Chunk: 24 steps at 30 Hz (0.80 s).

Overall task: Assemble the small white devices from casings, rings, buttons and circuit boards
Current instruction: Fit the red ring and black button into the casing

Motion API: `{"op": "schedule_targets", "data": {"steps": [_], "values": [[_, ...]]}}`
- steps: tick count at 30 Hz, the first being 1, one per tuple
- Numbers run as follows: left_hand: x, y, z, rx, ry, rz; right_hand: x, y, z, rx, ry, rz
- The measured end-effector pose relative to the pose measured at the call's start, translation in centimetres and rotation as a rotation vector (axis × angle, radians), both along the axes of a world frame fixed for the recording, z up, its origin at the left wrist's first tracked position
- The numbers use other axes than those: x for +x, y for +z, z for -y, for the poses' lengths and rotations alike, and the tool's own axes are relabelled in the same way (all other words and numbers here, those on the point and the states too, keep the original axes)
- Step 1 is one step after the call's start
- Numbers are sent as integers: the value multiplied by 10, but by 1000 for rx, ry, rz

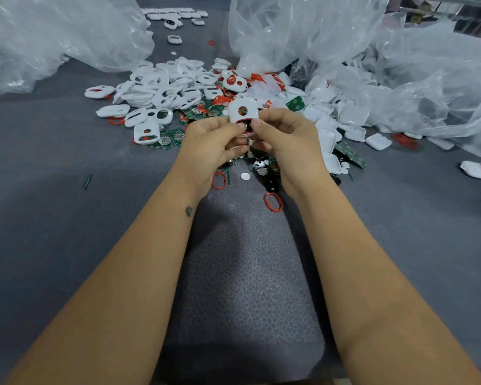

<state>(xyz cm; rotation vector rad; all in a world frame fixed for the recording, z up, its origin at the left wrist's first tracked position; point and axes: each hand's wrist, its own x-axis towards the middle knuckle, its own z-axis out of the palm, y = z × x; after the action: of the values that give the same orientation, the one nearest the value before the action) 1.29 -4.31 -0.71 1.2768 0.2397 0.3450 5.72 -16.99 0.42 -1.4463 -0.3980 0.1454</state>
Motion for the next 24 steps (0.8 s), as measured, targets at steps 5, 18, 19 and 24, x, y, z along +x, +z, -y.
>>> {"op": "schedule_targets", "data": {"steps": [5, 18, 19, 24], "values": [[0, 2, 0, -51, -46, 1, -1, 2, 0, 89, 49, -83], [-1, 3, 2, -83, -14, 42, 0, 0, -2, -84, -167, 188], [-1, 2, 3, -91, -51, 56, -2, -1, -3, -156, -172, 243], [-2, 2, 4, -50, -13, 75, -5, -2, -7, -363, -79, 430]]}}
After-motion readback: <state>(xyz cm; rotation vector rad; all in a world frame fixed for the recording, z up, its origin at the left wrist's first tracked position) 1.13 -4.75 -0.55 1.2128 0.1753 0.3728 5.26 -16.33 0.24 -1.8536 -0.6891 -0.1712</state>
